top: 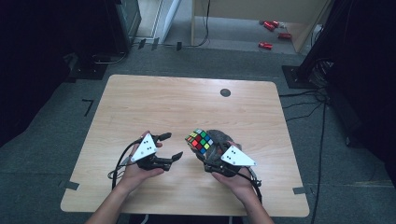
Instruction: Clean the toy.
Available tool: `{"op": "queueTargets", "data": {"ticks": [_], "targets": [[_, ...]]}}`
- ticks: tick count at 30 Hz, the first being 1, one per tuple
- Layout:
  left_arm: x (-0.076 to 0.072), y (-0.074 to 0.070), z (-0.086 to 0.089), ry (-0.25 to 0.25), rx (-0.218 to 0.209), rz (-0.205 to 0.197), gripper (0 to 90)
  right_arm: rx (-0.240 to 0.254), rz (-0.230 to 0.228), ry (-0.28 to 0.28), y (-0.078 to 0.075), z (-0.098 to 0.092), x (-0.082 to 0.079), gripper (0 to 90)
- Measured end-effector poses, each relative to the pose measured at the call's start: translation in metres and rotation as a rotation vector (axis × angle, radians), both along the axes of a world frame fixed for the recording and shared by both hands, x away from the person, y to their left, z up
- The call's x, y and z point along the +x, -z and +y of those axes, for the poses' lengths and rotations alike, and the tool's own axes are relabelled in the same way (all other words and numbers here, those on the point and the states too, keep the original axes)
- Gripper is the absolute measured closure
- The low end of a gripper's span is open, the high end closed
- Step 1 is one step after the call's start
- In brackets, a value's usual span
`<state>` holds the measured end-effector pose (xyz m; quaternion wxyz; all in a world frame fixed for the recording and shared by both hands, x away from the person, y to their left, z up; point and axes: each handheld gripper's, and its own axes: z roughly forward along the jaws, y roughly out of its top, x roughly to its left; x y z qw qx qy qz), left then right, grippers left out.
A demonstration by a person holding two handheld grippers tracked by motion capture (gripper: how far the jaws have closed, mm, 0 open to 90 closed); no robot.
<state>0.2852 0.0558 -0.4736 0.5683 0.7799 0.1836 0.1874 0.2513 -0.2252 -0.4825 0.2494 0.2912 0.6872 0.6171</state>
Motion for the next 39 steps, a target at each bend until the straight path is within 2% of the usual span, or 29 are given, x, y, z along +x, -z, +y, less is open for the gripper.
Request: {"op": "queueTargets", "data": {"ticks": [2, 5, 9, 13, 17, 23, 25, 27, 30, 33, 39], "targets": [[-0.004, 0.002, -0.006, -0.005, 0.03, -0.029, 18.7, 0.023, 0.015, -0.002, -0.002, 0.001, -0.001, 34.5], [-0.011, 0.003, -0.016, -0.019, 0.087, -0.096, 18.0, 0.06, 0.046, -0.014, -0.004, 0.004, -0.002, 34.6], [-0.017, 0.006, -0.024, -0.047, 0.173, -0.171, 15.0, 0.053, 0.065, -0.029, -0.005, 0.011, -0.004, 34.5], [-0.021, 0.007, -0.028, -0.065, 0.212, -0.221, 14.3, 0.051, 0.091, -0.043, -0.004, 0.02, -0.007, 34.5], [-0.023, 0.008, -0.03, -0.067, 0.242, -0.249, 14.2, 0.048, 0.127, -0.053, -0.003, 0.029, -0.01, 34.5], [-0.024, 0.008, -0.03, -0.06, 0.24, -0.267, 21.9, 0.076, 0.21, -0.075, -0.001, 0.034, -0.01, 34.5], [-0.025, 0.009, -0.029, -0.056, 0.239, -0.276, 25.7, 0.088, 0.223, -0.075, -0.001, 0.035, -0.01, 34.5], [-0.027, 0.009, -0.03, -0.055, 0.237, -0.29, 31.4, 0.109, 0.244, -0.065, -0.002, 0.034, -0.01, 34.5], [-0.027, 0.01, -0.03, -0.053, 0.242, -0.291, 32.8, 0.138, 0.29, -0.066, -0.002, 0.033, -0.008, 34.3], [-0.024, 0.01, -0.028, -0.048, 0.226, -0.258, 34.7, 0.138, 0.301, -0.071, -0.002, 0.032, -0.006, 34.1], [-0.016, 0.008, -0.02, -0.075, 0.165, -0.173, 34.9, 0.152, 0.275, -0.094, -0.006, 0.023, -0.004, 30.7]]}}
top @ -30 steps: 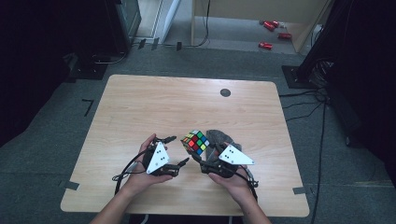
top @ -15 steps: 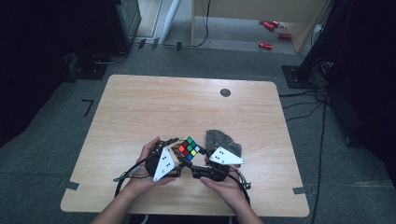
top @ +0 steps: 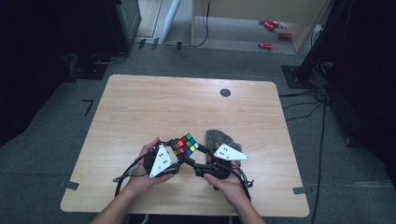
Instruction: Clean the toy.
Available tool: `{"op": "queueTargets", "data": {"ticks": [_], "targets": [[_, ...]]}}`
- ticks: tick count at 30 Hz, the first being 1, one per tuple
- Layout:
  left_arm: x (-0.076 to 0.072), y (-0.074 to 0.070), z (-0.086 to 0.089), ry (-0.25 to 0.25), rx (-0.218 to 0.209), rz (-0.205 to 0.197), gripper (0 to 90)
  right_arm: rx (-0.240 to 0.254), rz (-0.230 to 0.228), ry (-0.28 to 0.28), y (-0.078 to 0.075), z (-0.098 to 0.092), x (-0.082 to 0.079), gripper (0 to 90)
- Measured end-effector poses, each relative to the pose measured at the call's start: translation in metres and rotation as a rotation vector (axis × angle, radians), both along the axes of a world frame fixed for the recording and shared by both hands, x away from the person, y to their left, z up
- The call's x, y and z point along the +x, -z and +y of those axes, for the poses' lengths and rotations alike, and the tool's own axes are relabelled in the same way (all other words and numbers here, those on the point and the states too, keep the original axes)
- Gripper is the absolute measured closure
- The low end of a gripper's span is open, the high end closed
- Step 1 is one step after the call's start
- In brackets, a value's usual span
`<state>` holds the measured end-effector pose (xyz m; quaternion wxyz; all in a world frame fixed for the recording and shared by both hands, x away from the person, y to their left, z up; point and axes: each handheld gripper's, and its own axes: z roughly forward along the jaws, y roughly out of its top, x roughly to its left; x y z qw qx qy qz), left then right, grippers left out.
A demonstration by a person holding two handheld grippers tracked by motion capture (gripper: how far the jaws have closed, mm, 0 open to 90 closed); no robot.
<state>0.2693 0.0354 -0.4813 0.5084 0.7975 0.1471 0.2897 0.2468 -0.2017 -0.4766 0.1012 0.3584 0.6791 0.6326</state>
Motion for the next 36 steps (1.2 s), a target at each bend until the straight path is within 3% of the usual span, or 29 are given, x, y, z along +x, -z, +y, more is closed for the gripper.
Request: {"op": "queueTargets", "data": {"ticks": [3, 7, 9, 14, 19, 21, 23, 26, 28, 31, 36], "targets": [[0.005, 0.0, 0.007, -0.022, -0.027, 0.036, 34.9, 0.016, -0.014, 0.021, -0.004, -0.011, 0.003, 30.2], [0.009, 0.0, 0.011, -0.042, -0.044, 0.066, 34.9, -0.013, -0.011, 0.096, -0.002, -0.027, 0.01, 33.5], [0.01, 0.001, 0.012, -0.044, -0.044, 0.073, 34.9, -0.09, -0.02, 0.165, 0.002, -0.034, 0.014, 35.2], [0.01, 0.002, 0.01, -0.032, -0.046, 0.084, 34.9, -0.306, 0.03, 0.322, 0.018, -0.045, 0.025, 35.4], [0.01, 0.002, 0.01, -0.03, -0.051, 0.088, 34.9, -0.419, 0.136, 0.349, 0.032, -0.048, 0.031, 38.7], [0.01, 0.002, 0.011, -0.029, -0.054, 0.091, 34.8, -0.446, 0.157, 0.34, 0.036, -0.048, 0.031, 48.4], [0.009, 0.002, 0.01, -0.027, -0.055, 0.092, 34.9, -0.469, 0.182, 0.338, 0.039, -0.047, 0.031, 65.0], [0.01, 0.002, 0.01, -0.023, -0.051, 0.097, 34.9, -0.425, 0.236, 0.304, 0.037, -0.048, 0.031, 71.2], [0.01, 0.003, 0.01, -0.023, -0.047, 0.103, 34.8, -0.401, 0.217, 0.29, 0.033, -0.048, 0.029, 73.4], [0.01, 0.003, 0.009, -0.025, -0.053, 0.121, 34.9, -0.325, 0.142, 0.261, 0.021, -0.046, 0.024, 75.2], [0.01, 0.003, 0.007, 0.007, -0.051, 0.178, 34.9, -0.197, -0.024, 0.193, -0.013, -0.035, 0.006, 75.2]]}}
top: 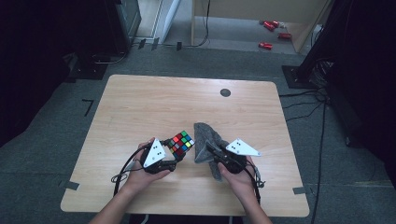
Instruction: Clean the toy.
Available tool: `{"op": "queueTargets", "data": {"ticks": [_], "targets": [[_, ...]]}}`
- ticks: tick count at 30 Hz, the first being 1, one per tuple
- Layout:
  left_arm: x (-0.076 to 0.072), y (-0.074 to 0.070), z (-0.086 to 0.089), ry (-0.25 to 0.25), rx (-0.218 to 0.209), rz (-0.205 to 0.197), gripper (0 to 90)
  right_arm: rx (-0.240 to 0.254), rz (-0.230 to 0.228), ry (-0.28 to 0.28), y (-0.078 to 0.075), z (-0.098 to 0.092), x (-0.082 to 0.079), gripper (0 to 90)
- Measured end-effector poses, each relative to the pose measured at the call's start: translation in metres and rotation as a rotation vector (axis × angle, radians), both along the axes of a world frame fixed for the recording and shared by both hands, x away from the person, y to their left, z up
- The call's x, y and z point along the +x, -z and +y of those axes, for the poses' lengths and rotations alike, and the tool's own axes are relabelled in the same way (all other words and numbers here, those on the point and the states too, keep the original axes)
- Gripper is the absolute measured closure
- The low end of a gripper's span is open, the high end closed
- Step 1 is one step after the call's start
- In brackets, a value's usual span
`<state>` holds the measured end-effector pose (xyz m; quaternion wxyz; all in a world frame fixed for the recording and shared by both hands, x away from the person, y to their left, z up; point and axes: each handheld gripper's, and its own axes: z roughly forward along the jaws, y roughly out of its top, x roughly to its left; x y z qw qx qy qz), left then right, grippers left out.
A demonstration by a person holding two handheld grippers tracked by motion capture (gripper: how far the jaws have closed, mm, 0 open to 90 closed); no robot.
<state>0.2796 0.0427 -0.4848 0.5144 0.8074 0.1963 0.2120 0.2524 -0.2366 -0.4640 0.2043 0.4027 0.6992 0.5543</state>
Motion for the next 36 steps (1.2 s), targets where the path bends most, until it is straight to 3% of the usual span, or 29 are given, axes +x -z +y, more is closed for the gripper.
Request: {"op": "queueTargets", "data": {"ticks": [5, 8, 10, 11, 13, 16, 18, 20, 21, 23, 26, 29, 30, 32, 36], "targets": [[-0.004, 0.003, -0.009, 0.041, 0.049, 0.003, 34.9, 0.097, -0.117, -0.113, -0.028, 0.014, -0.02, 75.2], [-0.01, 0.001, -0.014, 0.069, 0.06, -0.013, 34.9, 0.106, -0.123, -0.175, -0.036, 0.025, -0.027, 75.1], [-0.014, -0.002, -0.017, 0.081, 0.045, -0.036, 34.9, 0.088, -0.097, -0.193, -0.032, 0.031, -0.027, 75.1], [-0.016, -0.003, -0.018, 0.072, 0.053, -0.048, 35.0, 0.072, -0.089, -0.184, -0.028, 0.033, -0.026, 75.0], [-0.015, -0.002, -0.014, 0.085, 0.044, -0.05, 35.0, 0.12, -0.068, -0.172, -0.022, 0.029, -0.023, 75.1], [-0.015, -0.005, -0.012, 0.08, 0.027, -0.054, 35.0, 0.098, -0.045, -0.096, -0.018, 0.018, -0.015, 75.2], [-0.014, -0.006, -0.011, 0.078, 0.018, -0.053, 35.0, 0.098, -0.008, -0.042, -0.013, 0.009, -0.009, 75.2], [-0.014, -0.007, -0.01, 0.077, 0.009, -0.048, 35.1, 0.068, 0.031, 0.032, -0.007, 0.001, -0.004, 75.2], [-0.013, -0.006, -0.011, 0.072, 0.018, -0.047, 35.1, 0.079, 0.04, 0.058, -0.006, -0.002, -0.003, 75.2], [-0.012, -0.003, -0.012, 0.067, 0.047, -0.044, 35.0, 0.147, 0.016, 0.044, -0.009, -0.006, -0.005, 75.2], [-0.013, 0.0, -0.015, 0.076, 0.06, -0.038, 35.0, 0.168, -0.066, -0.035, -0.023, 0.005, -0.016, 75.0], [-0.016, -0.004, -0.017, 0.087, 0.041, -0.043, 35.0, 0.111, -0.086, -0.112, -0.026, 0.024, -0.023, 74.9], [-0.017, -0.004, -0.017, 0.081, 0.051, -0.048, 35.0, 0.084, -0.09, -0.114, -0.024, 0.028, -0.024, 74.6], [-0.017, -0.004, -0.015, 0.081, 0.047, -0.051, 35.0, 0.094, -0.08, -0.101, -0.018, 0.027, -0.022, 74.7], [-0.014, -0.006, -0.012, 0.078, 0.022, -0.041, 35.1, 0.04, -0.027, 0.002, -0.009, 0.011, -0.01, 74.9]]}}
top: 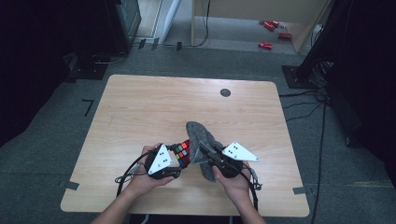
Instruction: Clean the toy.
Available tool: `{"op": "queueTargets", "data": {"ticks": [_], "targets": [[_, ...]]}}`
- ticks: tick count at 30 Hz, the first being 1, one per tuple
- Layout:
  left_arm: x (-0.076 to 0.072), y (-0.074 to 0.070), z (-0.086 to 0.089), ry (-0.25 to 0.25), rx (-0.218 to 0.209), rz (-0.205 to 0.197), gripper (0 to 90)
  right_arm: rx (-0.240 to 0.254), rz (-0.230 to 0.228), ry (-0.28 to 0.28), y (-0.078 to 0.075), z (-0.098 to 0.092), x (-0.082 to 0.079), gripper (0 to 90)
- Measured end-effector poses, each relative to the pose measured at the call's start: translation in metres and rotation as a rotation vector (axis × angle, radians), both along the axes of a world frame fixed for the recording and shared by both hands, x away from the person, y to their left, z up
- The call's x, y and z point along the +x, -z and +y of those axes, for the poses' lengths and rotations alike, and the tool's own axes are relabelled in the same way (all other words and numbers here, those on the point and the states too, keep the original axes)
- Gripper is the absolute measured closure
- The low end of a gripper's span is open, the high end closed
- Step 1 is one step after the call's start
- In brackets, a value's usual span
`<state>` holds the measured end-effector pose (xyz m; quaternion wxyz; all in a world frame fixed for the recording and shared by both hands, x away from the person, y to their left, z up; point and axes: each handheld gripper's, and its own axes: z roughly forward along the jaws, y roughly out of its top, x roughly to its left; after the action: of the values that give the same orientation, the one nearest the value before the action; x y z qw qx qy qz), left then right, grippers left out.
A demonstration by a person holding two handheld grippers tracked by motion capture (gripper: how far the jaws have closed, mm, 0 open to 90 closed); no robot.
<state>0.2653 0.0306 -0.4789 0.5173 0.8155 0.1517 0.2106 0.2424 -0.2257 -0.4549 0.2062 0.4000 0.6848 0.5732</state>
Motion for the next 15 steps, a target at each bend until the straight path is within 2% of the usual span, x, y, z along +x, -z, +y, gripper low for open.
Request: {"op": "queueTargets", "data": {"ticks": [2, 4, 7, 8, 10, 11, 13, 14, 15], "targets": [[0.001, 0.0, 0.0, -0.007, 0.004, 0.001, 35.0, 0.006, 0.019, 0.027, 0.001, -0.006, 0.002, 75.0], [0.002, 0.003, -0.001, -0.014, 0.022, 0.007, 35.0, 0.042, -0.002, 0.019, -0.004, -0.008, -0.001, 74.9], [0.002, 0.005, -0.004, -0.006, 0.033, 0.011, 35.0, 0.06, -0.086, -0.072, -0.019, 0.006, -0.013, 74.8], [0.001, 0.004, -0.004, -0.006, 0.029, 0.012, 35.0, 0.056, -0.12, -0.123, -0.023, 0.014, -0.018, 74.7], [-0.001, 0.0, -0.006, -0.001, 0.016, 0.009, 35.0, 0.02, -0.147, -0.158, -0.024, 0.023, -0.024, 74.6], [-0.002, -0.001, -0.006, -0.001, 0.016, 0.005, 35.1, 0.002, -0.144, -0.163, -0.023, 0.027, -0.024, 74.5], [-0.003, -0.001, -0.005, -0.005, 0.018, -0.003, 35.1, 0.03, -0.128, -0.157, -0.017, 0.024, -0.021, 74.4], [-0.003, -0.001, -0.003, 0.003, 0.006, 0.001, 35.1, 0.046, -0.11, -0.141, -0.014, 0.02, -0.017, 74.6], [-0.003, -0.002, -0.002, 0.006, -0.001, 0.005, 35.1, 0.034, -0.098, -0.11, -0.012, 0.016, -0.014, 74.7]]}}
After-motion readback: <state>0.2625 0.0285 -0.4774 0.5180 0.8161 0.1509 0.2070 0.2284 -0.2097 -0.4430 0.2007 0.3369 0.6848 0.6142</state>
